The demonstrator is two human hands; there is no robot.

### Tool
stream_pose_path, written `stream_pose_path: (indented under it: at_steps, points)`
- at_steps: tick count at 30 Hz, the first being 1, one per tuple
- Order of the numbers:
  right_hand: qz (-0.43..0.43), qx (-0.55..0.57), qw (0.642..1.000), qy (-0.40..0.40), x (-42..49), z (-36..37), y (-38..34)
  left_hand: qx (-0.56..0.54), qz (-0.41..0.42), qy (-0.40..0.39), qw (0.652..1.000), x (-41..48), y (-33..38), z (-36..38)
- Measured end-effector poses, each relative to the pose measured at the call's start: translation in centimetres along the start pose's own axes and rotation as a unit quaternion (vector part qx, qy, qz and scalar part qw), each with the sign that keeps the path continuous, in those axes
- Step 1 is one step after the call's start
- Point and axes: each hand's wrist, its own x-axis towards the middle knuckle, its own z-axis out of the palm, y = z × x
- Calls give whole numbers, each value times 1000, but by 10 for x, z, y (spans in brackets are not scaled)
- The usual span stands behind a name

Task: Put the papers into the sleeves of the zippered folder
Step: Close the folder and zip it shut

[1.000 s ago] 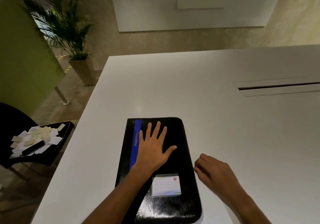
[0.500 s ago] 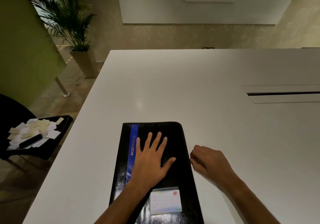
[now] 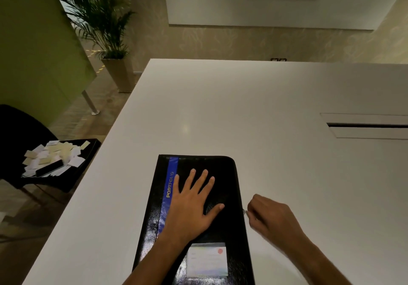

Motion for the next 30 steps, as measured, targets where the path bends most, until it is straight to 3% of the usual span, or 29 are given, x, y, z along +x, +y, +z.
stream_pose_path:
  at_steps: [10,15,17,19,21,23,30]
  points:
    - [62,-65,996,29,97,7,28,10,6,-14,1000,-1,1,-6]
    - [57,-69,996,0,117,6,32,3,18,4,1000,3,-6,-6]
    - [45,-53,997,-13,109,4,32,15,-42,45,998,11,-15,-12]
    - [42,-35,998,-29,95,0,34,49,-193,71,977,21,-28,-20]
    - [48,-21,998,-42,81,-3,37,60,-327,72,940,29,-39,-25]
    - [65,-9,996,-55,67,-5,41,70,-375,43,923,35,-44,-27]
    - [111,1,993,-29,30,-25,64,9,-162,28,986,62,-41,-9]
